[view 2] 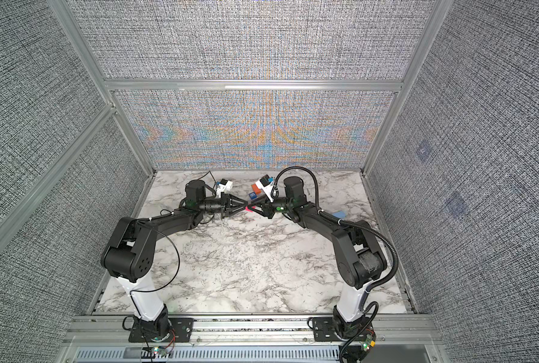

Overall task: Build the wood block tower
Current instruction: 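Close the left gripper on the magenta cube held by the right gripper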

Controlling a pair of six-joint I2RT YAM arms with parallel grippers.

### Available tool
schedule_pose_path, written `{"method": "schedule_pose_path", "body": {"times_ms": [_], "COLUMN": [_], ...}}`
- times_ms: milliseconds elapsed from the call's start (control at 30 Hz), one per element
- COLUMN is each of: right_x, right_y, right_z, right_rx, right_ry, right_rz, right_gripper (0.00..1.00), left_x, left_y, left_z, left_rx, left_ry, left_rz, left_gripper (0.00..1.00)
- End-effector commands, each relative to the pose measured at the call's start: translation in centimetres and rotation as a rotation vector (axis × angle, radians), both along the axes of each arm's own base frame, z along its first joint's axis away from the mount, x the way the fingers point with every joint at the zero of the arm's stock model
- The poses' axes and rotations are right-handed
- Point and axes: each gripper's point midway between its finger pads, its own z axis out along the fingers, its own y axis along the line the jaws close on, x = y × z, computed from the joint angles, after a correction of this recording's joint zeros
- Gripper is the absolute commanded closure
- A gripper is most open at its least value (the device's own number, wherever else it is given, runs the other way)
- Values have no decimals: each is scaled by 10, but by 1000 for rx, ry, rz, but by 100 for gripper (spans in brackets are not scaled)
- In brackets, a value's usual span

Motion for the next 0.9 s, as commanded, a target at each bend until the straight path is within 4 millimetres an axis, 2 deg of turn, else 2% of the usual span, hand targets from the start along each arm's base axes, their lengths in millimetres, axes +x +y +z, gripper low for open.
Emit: {"method": "schedule_pose_path", "body": {"times_ms": [0,467,867], "right_x": [1,0,-6], "right_y": [2,-3,1], "right_z": [8,12,20], "right_rx": [16,16,9], "right_ry": [-26,-35,-64], "right_rz": [8,6,41], "right_gripper": [84,84,84], "left_x": [-5,-7,-8], "left_y": [-2,6,1], "left_z": [8,20,12], "left_rx": [-21,-26,-48], "left_ry": [-32,-48,-9], "left_rz": [-29,-11,-38], "left_gripper": [70,73,66]}}
